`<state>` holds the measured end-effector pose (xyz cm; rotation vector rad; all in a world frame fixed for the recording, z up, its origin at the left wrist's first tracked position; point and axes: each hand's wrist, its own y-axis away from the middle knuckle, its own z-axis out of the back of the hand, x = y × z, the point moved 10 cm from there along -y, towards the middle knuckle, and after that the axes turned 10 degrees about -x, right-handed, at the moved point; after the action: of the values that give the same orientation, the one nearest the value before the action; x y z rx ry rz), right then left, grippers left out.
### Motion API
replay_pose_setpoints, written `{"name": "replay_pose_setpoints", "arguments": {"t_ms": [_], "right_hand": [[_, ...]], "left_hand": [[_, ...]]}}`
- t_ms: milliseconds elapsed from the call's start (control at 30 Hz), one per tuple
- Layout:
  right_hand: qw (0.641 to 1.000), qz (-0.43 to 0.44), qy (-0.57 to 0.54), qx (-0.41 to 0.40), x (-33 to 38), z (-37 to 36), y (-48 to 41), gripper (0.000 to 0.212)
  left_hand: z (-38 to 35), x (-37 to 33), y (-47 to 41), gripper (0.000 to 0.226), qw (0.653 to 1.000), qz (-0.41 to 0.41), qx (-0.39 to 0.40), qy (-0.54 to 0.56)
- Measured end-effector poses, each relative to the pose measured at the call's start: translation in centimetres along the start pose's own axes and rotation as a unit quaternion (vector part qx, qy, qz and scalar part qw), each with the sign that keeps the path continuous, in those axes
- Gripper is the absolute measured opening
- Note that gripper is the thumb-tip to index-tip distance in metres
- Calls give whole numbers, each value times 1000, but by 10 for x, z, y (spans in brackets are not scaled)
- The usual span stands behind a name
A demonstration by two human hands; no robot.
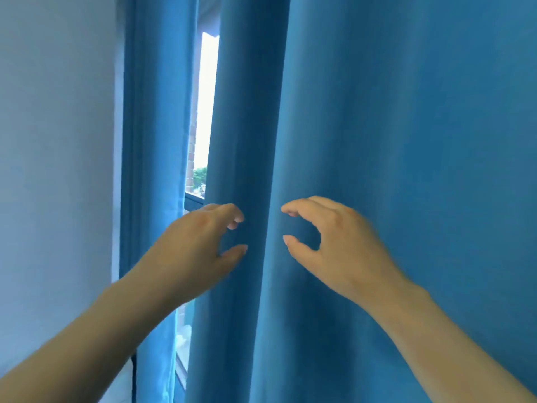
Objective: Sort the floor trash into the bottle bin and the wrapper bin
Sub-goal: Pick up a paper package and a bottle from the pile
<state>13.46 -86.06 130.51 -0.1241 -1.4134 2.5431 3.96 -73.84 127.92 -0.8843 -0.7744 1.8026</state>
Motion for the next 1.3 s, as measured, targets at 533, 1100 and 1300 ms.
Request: {"name": "replay_pose_setpoints", "arguments": {"t_ms": [533,1100,1300], "right_hand": [[982,84,-139,92,61,-138,-20,39],[970,49,-116,207,118,-380,9,38],[944,45,-88,316,114,-489,74,38]], "left_hand": [[28,110,42,41,980,117,3,-159],[-63,336,99,35,967,179,131,-128],[-133,409,170,36,936,248,213,-132]]}}
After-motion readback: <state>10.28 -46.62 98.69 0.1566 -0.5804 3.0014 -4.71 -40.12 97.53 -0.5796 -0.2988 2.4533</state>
